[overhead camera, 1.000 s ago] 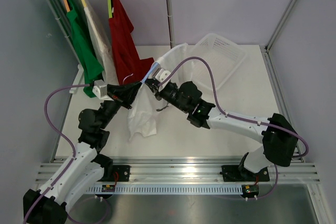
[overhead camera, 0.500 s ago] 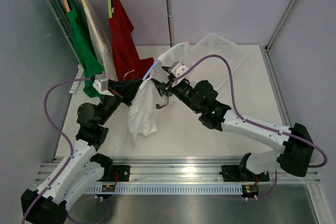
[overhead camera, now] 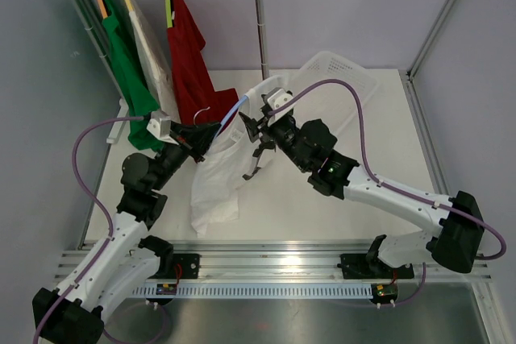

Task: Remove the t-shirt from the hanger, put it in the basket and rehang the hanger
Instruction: Remove the tshirt from the hanger

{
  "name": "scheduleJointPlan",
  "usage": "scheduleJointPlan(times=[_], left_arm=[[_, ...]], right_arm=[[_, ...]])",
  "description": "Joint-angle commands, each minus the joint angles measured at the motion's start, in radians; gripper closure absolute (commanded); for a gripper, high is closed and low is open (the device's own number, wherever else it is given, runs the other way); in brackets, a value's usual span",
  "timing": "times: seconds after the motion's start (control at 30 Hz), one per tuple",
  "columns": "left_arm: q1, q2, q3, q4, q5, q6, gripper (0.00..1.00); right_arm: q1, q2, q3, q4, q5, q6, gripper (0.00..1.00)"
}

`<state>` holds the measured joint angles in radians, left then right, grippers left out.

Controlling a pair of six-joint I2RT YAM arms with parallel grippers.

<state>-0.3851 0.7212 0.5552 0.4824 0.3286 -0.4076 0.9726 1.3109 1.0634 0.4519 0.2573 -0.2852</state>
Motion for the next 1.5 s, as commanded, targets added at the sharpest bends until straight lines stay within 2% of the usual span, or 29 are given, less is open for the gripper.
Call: scheduleJointPlan(times=[0.0,0.27,0.53,0.6,0.67,0.7,0.83,1.1,1.23,1.47], left_arm=[[0.000,-0.012,0.046,0.088,-0.011,0.004,1.00],[0.000,-0.028,0.034,0.088,-0.007,0.007,1.00],[-0.001,-0.048,0.023,0.085,-0.002,0.010,1.00],[-0.001,-0.055,0.022,0.081,0.003,0.012,1.00],[-0.001,-0.065,0.017,0.076,0.003,0.015,1.00],[-0.001,-0.066,0.017,0.074,0.003,0.016,1.00],[-0.001,-0.083,0.006,0.077,0.015,0.019,1.00],[-0.001,-0.134,-0.041,0.102,0.084,0.032,1.00],[-0.001,-0.151,-0.046,0.090,0.099,0.035,1.00],[-0.001,-0.144,-0.029,0.082,0.205,0.024,1.00]], right_arm=[[-0.006,0.042,0.072,-0.031,0.085,-0.020,0.25],[-0.008,0.136,0.148,-0.044,0.209,-0.034,0.27],[-0.014,0.175,0.162,-0.010,0.287,-0.057,0.40],[-0.020,0.177,0.159,0.010,0.306,-0.063,0.58],[-0.023,0.179,0.155,0.039,0.321,-0.072,0.66],[-0.025,0.177,0.150,0.050,0.332,-0.074,0.76],[-0.034,0.168,0.136,0.074,0.344,-0.072,0.99],[-0.054,0.096,0.087,0.076,0.376,-0.042,1.00],[-0.078,0.034,0.041,0.033,0.382,-0.006,1.00],[-0.144,-0.090,-0.032,-0.033,0.381,0.061,1.00]])
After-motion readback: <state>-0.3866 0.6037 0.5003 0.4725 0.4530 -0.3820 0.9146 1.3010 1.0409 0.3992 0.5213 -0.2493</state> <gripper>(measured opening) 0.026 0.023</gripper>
